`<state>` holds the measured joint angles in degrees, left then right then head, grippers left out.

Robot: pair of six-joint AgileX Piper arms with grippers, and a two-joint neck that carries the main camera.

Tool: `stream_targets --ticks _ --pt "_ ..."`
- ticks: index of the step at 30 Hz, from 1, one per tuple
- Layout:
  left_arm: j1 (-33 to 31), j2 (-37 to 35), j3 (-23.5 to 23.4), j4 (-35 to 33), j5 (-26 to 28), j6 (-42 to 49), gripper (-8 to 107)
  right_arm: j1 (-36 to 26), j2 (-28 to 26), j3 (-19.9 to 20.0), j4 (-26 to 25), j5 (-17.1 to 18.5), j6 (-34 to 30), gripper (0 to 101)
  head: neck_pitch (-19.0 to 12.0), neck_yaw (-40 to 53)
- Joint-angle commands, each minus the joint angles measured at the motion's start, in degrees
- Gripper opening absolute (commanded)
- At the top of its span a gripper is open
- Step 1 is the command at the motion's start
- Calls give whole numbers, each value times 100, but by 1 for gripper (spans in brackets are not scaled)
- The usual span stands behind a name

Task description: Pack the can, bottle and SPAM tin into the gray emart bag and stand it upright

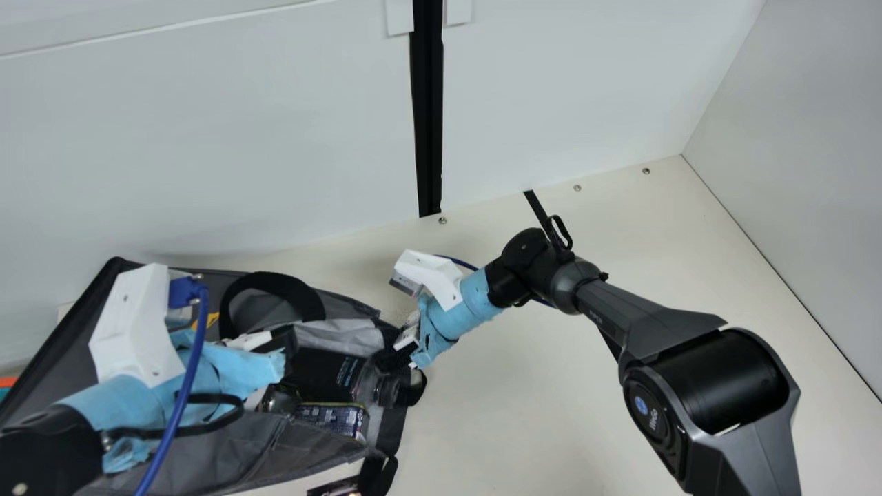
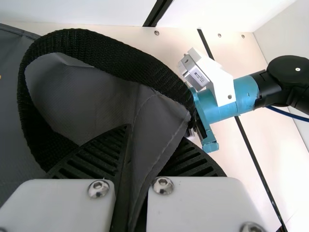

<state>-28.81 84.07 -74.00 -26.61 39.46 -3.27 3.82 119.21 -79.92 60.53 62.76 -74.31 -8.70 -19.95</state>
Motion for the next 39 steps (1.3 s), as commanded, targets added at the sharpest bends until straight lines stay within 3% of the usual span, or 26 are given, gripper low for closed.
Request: stream_targets --ticks 1,20,39 --pt "0 0 0 0 0 0 -8 -11 -4 20 18 46 8 0 -130 -5" --pt "0 0 0 0 0 0 -8 -372 -333 341 955 704 341 0 -130 -5" --pt "4 -124 103 0 16 1 -8 -178 -1238 1235 2328 714 620 0 -130 -5"
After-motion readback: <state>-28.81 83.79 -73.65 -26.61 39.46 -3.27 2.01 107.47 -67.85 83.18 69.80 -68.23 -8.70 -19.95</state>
